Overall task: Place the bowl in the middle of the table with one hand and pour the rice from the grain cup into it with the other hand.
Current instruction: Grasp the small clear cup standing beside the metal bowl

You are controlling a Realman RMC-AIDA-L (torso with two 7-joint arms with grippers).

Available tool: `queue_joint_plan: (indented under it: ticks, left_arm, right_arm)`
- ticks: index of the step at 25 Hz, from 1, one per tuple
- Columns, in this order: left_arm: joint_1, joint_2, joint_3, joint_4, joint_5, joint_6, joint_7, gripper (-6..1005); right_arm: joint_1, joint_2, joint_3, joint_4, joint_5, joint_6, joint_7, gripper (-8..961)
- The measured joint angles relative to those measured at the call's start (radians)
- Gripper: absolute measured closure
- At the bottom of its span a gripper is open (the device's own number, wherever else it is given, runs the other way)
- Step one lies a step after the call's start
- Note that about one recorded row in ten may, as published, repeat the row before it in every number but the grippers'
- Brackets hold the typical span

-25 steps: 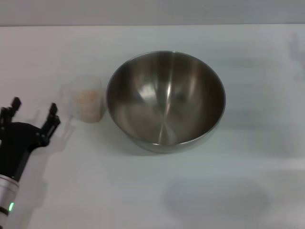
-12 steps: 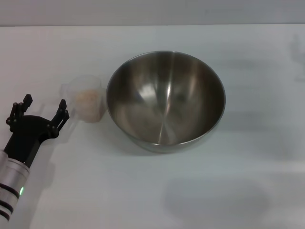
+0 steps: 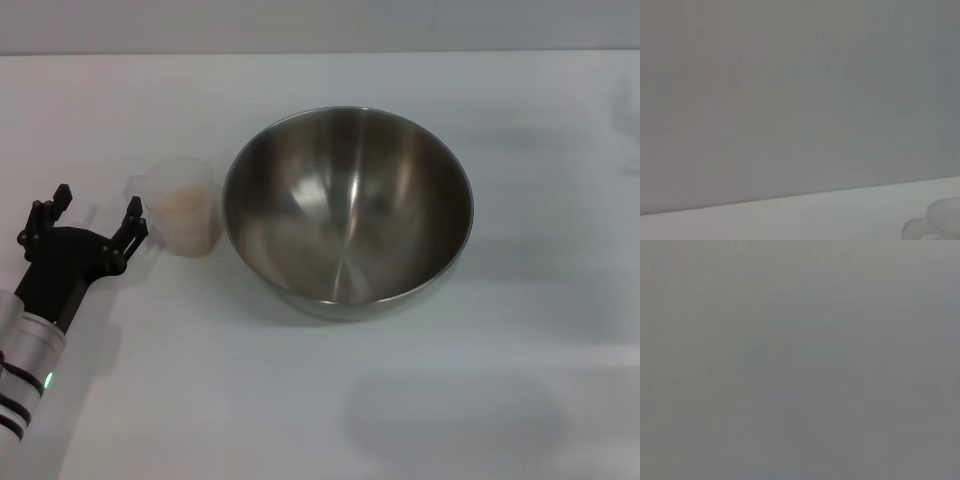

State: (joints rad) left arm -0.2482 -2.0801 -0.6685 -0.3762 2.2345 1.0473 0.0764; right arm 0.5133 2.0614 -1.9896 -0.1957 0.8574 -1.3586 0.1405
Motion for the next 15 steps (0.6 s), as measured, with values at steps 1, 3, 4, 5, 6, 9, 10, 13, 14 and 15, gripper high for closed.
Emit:
queue_joint_plan:
  ticks: [1, 3, 4, 5, 6, 9, 10, 13, 14, 15]
  left_arm:
    - [-0.006, 0.000, 0.000, 0.002, -0.003, -0.005, -0.001, 163]
    - [-0.014, 0.000, 0.000, 0.006, -0.008, -0.018, -0.001, 163]
    - [-0.027, 0.000, -0.002, 0.014, -0.012, -0.029, 0.000, 163]
    - [-0.027, 0.000, -0.002, 0.014, -0.012, -0.029, 0.000, 163]
    - [-0.033, 0.000, -0.002, 0.019, -0.015, -0.033, -0.001, 163]
    - [-0.049, 0.000, -0.004, 0.028, -0.041, -0.041, -0.005, 163]
    - [-0.049, 0.000, -0.004, 0.028, -0.041, -0.041, -0.005, 164]
    - [-0.058, 0.000, -0.004, 0.028, -0.049, -0.044, -0.006, 164]
    - [-0.064, 0.000, -0.004, 0.028, -0.050, -0.047, -0.005, 164]
    - [-0.066, 0.000, -0.003, 0.028, -0.050, -0.049, -0.004, 164]
  right_arm:
    - [-0.001, 0.000, 0.000, 0.000, 0.000, -0.005, 0.000, 388]
    - [-0.001, 0.000, 0.000, 0.000, 0.000, -0.005, 0.000, 388]
    - [-0.001, 0.000, 0.000, 0.001, 0.000, -0.005, 0.000, 388]
    - [-0.001, 0.000, 0.000, 0.001, 0.000, -0.005, 0.000, 388]
    - [-0.001, 0.000, 0.000, 0.000, 0.000, -0.005, 0.000, 388]
    - [-0.001, 0.000, 0.000, -0.001, 0.000, -0.005, -0.001, 388]
    - [-0.001, 0.000, 0.000, -0.001, 0.000, -0.005, -0.001, 388]
    - [-0.001, 0.000, 0.000, 0.000, 0.000, -0.005, -0.001, 388]
    - [0.001, 0.000, 0.000, -0.001, 0.000, -0.005, -0.001, 387]
    - [0.001, 0.000, 0.000, -0.001, 0.000, -0.005, -0.001, 387]
